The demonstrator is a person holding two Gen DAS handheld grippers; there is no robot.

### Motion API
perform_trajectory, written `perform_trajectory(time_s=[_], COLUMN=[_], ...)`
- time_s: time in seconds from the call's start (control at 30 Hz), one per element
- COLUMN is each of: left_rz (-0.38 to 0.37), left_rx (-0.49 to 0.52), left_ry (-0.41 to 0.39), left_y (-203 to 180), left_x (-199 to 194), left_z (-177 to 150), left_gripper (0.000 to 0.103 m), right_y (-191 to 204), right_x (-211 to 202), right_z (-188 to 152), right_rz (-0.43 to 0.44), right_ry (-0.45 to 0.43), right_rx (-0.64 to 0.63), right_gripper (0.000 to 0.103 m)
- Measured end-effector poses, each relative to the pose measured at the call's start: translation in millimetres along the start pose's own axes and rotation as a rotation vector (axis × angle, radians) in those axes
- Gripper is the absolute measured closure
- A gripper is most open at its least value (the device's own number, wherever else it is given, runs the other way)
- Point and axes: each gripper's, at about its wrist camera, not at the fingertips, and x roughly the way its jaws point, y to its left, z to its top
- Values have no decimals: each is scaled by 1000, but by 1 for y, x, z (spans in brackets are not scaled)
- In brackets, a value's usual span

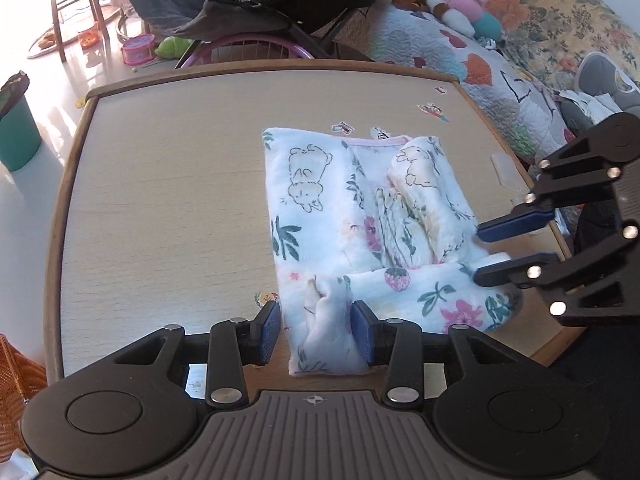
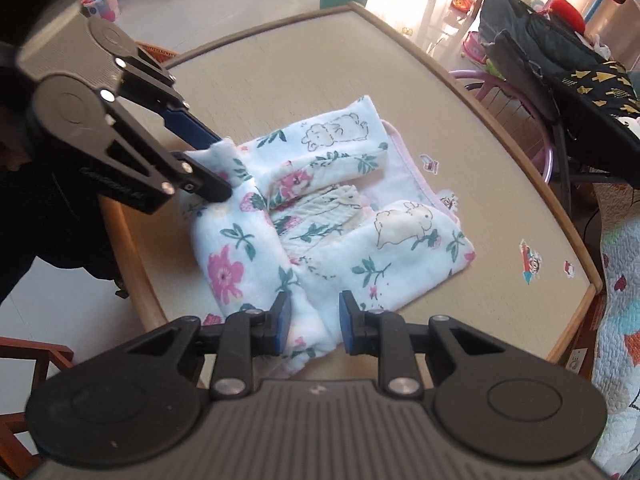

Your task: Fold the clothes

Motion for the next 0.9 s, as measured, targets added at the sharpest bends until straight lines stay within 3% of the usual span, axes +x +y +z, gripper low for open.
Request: perform_trajectory(time_s=[0.13, 0.27, 0.47, 0.67, 0.9], left_rz=[3, -4, 6, 38, 36], left_rx=[-1, -37, -75, -47, -63], left_ry=[8, 5, 4, 31, 41], left_y=[1, 5, 10, 5, 9], left_x=[3, 3, 1, 7, 8], left_z=[2, -1, -5, -2, 1], left_gripper=[60, 59, 50, 46, 44], right_y=[5, 11, 10, 25, 70], right_x=[-12, 13, 21, -16, -41], right_z=[-1, -5, -8, -15, -24], right_rz=[22, -59, -93, -96, -106], right_ry=[-22, 12, -11, -52, -116], right_rx=[3, -2, 40, -59, -256], right_gripper=[79, 79, 79, 78, 75])
